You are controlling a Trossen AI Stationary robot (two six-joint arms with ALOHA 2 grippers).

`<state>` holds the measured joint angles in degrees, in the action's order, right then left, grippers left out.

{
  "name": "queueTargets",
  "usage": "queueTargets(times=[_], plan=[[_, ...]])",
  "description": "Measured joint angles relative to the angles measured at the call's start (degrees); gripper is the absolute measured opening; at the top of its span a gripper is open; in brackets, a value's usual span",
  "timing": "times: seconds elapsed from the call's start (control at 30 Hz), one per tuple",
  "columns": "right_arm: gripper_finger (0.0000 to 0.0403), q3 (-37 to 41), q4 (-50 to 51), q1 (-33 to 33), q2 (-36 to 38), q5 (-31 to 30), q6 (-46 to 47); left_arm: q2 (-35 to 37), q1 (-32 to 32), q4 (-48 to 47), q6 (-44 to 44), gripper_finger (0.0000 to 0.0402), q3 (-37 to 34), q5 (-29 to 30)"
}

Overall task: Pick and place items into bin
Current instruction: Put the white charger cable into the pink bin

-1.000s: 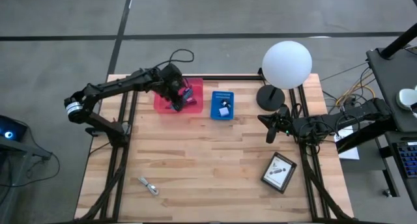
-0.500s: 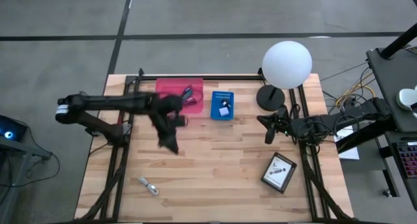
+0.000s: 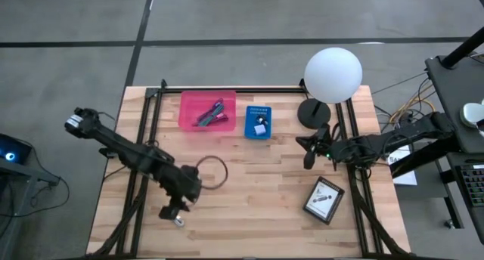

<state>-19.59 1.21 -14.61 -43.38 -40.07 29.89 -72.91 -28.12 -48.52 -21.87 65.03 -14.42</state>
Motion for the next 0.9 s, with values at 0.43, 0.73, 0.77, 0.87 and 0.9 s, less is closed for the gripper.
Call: queueTargets(times=[0.43,0.73,0.77,0.87,0.9], plan=[[0.0009,0.0,-0.2,0.0,-3.4,0.0,2.6,-11.5,-2.5,-2.0,0.3,0.0142,-8.1,-7.3],[0.0009,0.0,-0.2,0.0,-3.7,0.0,3.5,-11.2,-3.9,-0.9,2.9,0.0142,-13.1,-7.9],[0.0009,0.0,-0.2,0.0,-3.7,0.0,3.6,-11.2,-4.2,-0.2,2.9,0.0142,-13.5,-8.0],[0.0009,0.0,-0.2,0.0,-3.7,0.0,3.5,-11.2,-5.5,2.7,2.8,0.0142,-15.4,-9.3],[0.0009,0.0,-0.2,0.0,-3.7,0.0,3.5,-11.2,-5.8,3.8,2.8,0.0142,-15.9,-9.4]])
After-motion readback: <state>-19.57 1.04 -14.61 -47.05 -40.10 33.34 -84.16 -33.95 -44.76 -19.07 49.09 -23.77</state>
